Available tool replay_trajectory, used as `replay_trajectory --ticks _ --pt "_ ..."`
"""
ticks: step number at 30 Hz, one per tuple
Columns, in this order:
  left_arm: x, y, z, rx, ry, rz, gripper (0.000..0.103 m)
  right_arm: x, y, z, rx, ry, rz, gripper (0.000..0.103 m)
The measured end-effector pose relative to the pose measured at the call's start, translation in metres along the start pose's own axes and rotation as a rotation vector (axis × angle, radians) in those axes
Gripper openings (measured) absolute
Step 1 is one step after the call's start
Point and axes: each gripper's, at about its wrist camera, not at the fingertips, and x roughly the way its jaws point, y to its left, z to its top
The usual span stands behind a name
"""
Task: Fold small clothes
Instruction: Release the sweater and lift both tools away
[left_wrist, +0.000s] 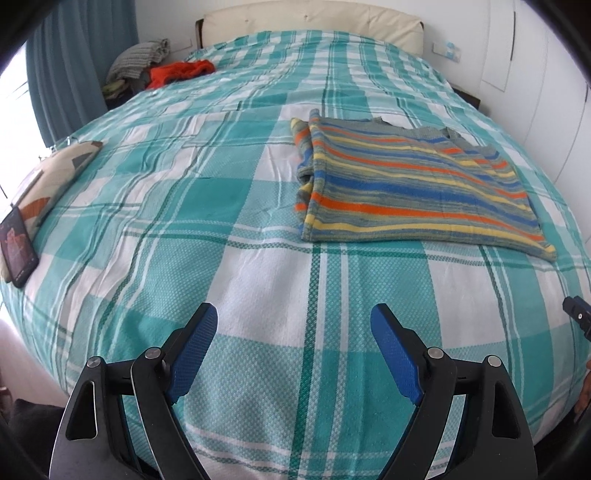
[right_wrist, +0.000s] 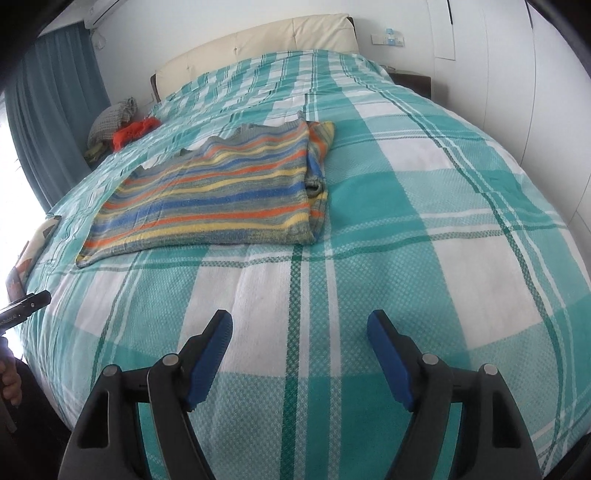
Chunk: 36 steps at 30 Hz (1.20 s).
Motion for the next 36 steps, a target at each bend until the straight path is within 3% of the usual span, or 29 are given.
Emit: replay_trajectory --ticks 23,36 --pt "0.003 -0.012 -0.006 0.086 -0.007 0.069 0.087 0.010 0.006 -0.014 -0.068 0.013 -0.002 0.089" --pt "0.010 -0.021 -0.014 0.120 0.009 0.036 0.087 0.008 0.004 -0.012 -0.045 0.023 0.020 0.089"
